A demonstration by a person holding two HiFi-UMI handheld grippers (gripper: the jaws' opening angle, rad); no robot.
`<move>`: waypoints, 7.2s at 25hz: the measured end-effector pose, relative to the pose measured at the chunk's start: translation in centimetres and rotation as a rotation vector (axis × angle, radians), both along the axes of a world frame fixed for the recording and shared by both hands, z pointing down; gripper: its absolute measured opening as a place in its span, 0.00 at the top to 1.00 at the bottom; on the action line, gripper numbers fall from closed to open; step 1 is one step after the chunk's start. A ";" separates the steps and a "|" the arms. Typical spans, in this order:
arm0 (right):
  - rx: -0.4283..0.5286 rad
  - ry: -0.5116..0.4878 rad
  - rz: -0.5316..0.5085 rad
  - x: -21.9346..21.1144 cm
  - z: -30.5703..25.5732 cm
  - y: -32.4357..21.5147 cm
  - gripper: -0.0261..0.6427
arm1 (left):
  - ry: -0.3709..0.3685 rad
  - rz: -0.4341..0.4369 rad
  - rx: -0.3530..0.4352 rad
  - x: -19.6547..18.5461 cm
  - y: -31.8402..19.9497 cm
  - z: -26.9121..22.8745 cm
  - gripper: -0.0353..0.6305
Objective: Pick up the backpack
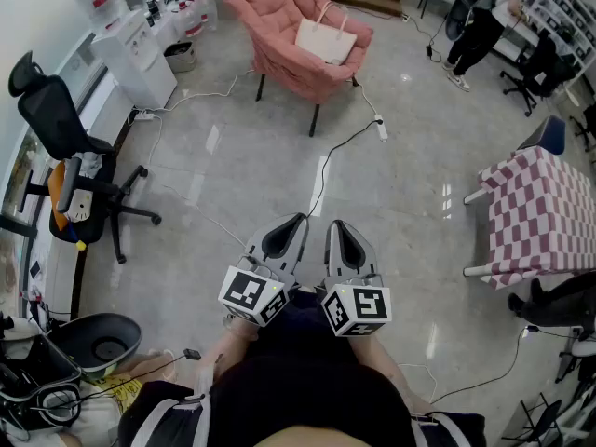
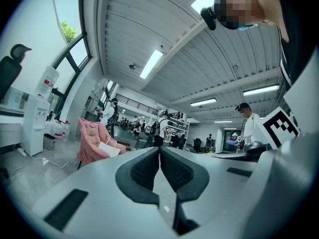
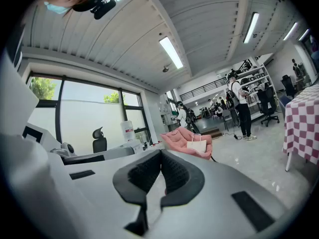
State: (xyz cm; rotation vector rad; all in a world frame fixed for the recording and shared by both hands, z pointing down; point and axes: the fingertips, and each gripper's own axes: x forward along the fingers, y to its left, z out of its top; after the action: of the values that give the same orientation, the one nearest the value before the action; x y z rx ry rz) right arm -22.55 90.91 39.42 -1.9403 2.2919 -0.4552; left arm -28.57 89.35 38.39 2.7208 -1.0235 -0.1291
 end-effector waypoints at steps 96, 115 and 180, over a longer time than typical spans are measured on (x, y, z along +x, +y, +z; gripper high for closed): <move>-0.026 -0.022 0.158 5.5 -0.8 -37.1 0.91 | 0.050 0.073 -0.068 4.4 -38.2 -1.1 0.91; -0.028 -0.020 0.144 4.2 0.1 -45.7 0.91 | 0.039 0.071 -0.046 3.1 -46.8 -0.5 0.91; -0.133 -0.130 0.098 16.8 2.5 -72.3 0.91 | -0.027 0.018 -0.135 15.1 -72.0 2.0 0.91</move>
State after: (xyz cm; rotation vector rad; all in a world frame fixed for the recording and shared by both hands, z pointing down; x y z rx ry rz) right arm -5.72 18.56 41.92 -2.0068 2.1261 -0.7161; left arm -13.50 17.34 40.41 2.6160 -0.9773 -0.0200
